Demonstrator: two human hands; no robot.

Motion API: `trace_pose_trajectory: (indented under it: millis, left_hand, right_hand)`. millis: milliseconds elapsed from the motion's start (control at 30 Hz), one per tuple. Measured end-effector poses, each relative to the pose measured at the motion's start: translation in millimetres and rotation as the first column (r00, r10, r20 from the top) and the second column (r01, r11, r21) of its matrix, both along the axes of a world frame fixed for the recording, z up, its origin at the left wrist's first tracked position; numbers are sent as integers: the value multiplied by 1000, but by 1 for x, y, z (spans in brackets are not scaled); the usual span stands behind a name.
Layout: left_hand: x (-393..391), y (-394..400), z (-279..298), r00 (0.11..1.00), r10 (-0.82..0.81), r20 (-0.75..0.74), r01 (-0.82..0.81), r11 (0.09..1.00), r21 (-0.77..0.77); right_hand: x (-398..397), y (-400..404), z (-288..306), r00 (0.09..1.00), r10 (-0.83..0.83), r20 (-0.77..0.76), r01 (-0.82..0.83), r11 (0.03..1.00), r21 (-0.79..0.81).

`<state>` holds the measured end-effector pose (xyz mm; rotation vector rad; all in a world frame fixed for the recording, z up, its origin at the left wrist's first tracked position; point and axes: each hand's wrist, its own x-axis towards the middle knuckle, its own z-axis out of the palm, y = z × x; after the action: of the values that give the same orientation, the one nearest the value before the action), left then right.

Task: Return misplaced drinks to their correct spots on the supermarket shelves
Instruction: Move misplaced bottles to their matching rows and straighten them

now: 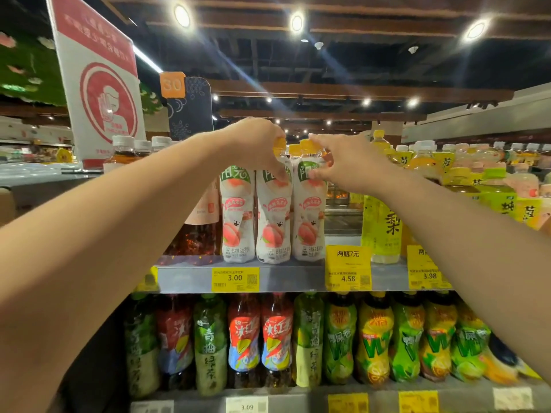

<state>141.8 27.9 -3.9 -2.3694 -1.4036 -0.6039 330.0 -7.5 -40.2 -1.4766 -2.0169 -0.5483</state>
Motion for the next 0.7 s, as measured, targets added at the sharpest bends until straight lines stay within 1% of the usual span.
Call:
trace_pose_trajectory:
  millis: [133, 200, 300, 333, 367, 433, 567, 633, 700]
  left_hand:
    - [-2, -9, -7, 999, 9, -49, -4, 994, 108]
    - [-6, -22, -12, 1000, -13, -24, 17, 981, 195]
    - [-21, -46, -28, 995, -96, 38, 74, 916, 394]
    - [-28, -54, -37, 992, -113, 57, 76, 893, 443]
    - [-34, -64, -48, 990, -119, 76, 70, 879, 472]
    - [-49, -80, -73, 989, -108, 101, 48, 879, 474]
    - [-84, -106, -133, 991, -61, 116, 14, 930, 367]
    - [-102, -112, -163, 996, -1, 88, -27, 950, 312]
    - [-118, -111, -192, 994, 108, 6, -106, 969, 225]
  right_hand:
    - [-2, 0, -8, 998, 4, -59, -3, 1000, 16]
    - [-4, -3, -16, 991, 31, -128, -20, 996, 89]
    - [-8, -16, -40, 950, 165, -267, -89, 957, 276]
    - [-11, -22, -51, 940, 179, -291, -88, 950, 300]
    - [-15, -28, -63, 934, 174, -311, -82, 954, 288]
    - [-24, -39, -91, 925, 166, -342, -101, 975, 199]
    - [-43, -57, -148, 907, 187, -376, -218, 975, -41]
    - [-49, -55, -174, 927, 158, -340, -231, 955, -186]
    - [-55, -48, -197, 944, 123, -306, -219, 926, -307]
